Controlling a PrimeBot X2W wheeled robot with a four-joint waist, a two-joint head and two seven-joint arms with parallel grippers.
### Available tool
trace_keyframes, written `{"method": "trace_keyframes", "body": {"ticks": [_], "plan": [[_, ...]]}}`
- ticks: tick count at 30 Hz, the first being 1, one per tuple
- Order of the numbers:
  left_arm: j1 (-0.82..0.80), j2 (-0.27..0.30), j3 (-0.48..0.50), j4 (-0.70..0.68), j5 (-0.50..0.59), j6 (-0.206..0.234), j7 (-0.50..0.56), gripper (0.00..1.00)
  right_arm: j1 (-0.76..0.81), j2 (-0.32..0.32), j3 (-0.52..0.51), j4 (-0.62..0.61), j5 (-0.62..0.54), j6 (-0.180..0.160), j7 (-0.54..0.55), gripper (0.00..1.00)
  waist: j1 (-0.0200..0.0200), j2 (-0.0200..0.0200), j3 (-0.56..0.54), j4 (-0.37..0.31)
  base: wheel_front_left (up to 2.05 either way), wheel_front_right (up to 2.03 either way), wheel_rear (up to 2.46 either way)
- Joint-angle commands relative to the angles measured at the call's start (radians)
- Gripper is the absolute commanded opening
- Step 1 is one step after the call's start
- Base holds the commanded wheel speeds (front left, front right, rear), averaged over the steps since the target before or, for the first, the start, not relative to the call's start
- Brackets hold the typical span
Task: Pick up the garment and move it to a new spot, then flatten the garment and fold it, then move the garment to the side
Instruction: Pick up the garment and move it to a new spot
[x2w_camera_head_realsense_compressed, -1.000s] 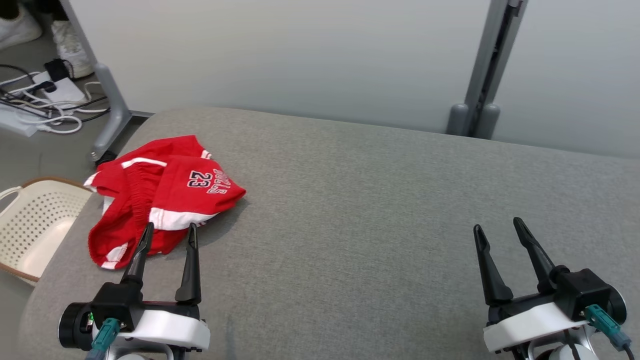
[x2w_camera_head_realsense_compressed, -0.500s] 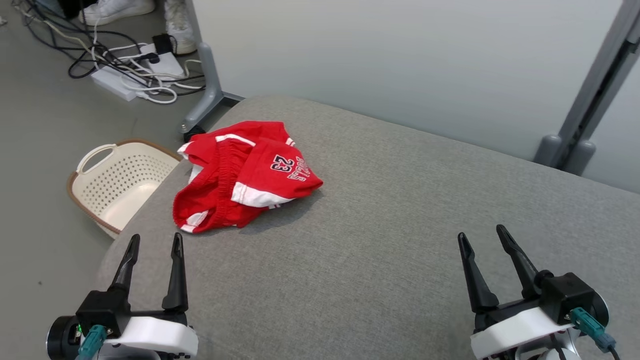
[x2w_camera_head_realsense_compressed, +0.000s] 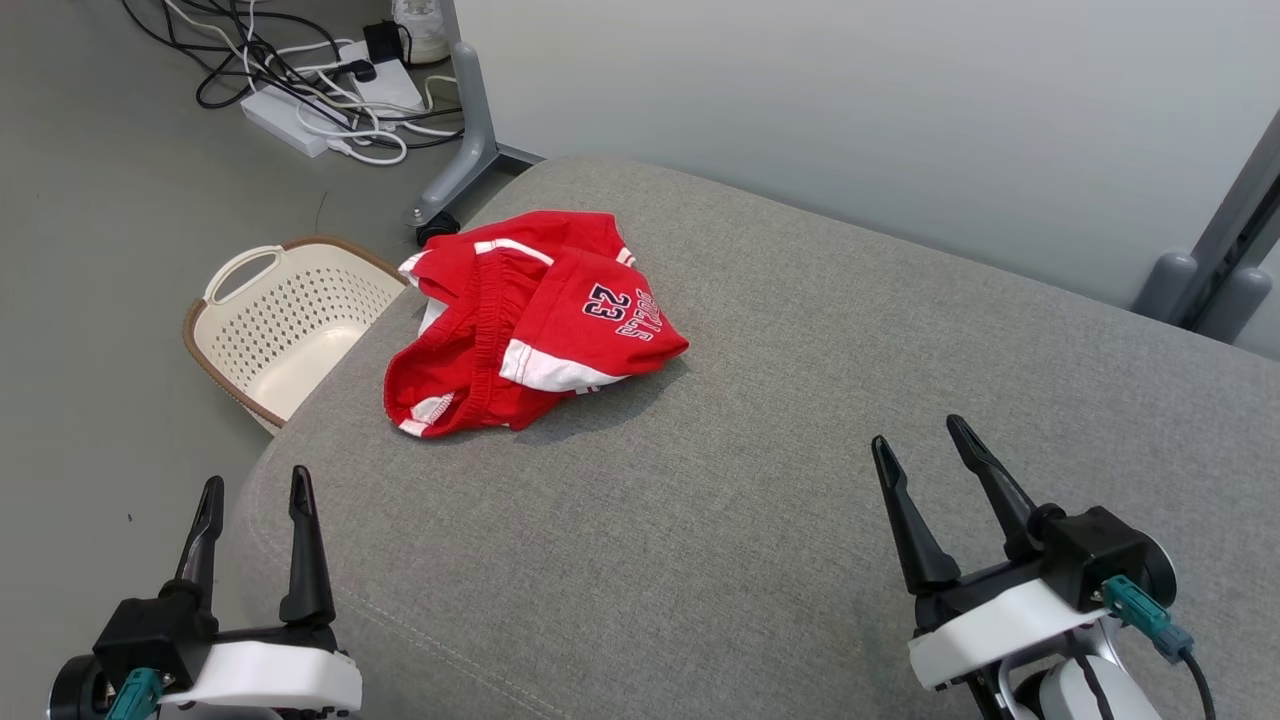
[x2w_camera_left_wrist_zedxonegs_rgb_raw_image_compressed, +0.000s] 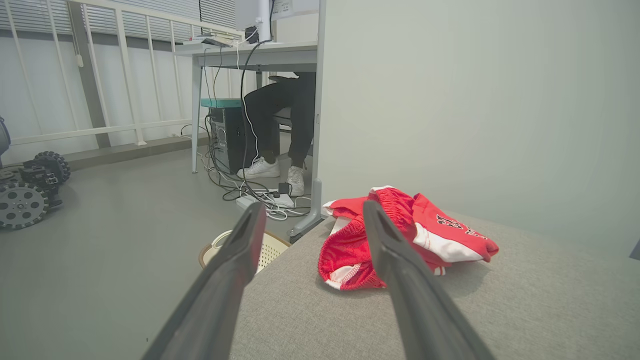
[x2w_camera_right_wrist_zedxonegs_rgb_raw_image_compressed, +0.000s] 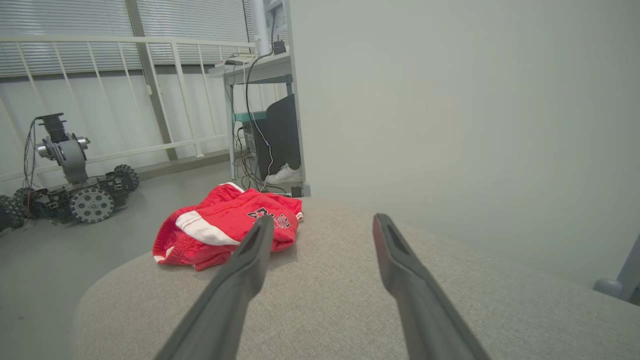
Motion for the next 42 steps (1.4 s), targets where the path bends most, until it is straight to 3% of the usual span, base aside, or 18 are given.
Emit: {"method": "trace_keyframes", "body": {"ticks": [1, 12, 19, 22, 34, 42], "plan": [[0.005, 0.003, 0.002, -0.003, -0.006, 0.004, -0.002, 1.00, -0.008, -0.006, 0.002, 0.001, 0.003, 0.002, -0.004, 1.00, 0.0000, 0.0000, 0.000, 0.000, 0.00, 0.00, 0.00], [-0.016, 0.003, -0.011, 0.011, -0.022, -0.027, -0.001, 1.00, 0.015, -0.003, -0.018, -0.011, 0.011, 0.002, -0.004, 1.00, 0.0000, 0.0000, -0.008, -0.006, 0.00, 0.00, 0.00], [-0.120, 0.032, -0.032, 0.072, -0.042, -0.099, -0.001, 1.00, 0.040, 0.000, -0.054, -0.034, 0.001, 0.002, -0.004, 1.00, 0.0000, 0.0000, -0.003, -0.020, 0.00, 0.00, 0.00], [-0.194, 0.064, -0.035, 0.103, -0.084, -0.125, 0.023, 1.00, 0.025, 0.000, -0.054, -0.044, -0.006, 0.002, -0.004, 1.00, 0.0000, 0.0000, 0.021, -0.061, 0.00, 0.00, 0.00], [-0.516, 0.273, -0.015, 0.296, -0.320, -0.150, 0.354, 1.00, -0.065, -0.014, -0.051, -0.069, -0.023, 0.002, -0.004, 1.00, 0.0000, 0.0000, 0.164, -0.269, 0.00, 0.00, 0.00], [-0.653, 0.412, -0.067, 0.455, -0.444, -0.149, 0.598, 1.00, -0.113, -0.014, -0.045, -0.090, -0.027, 0.002, -0.004, 1.00, 0.0000, 0.0000, 0.240, -0.389, 0.00, 0.00, 0.00]]}}
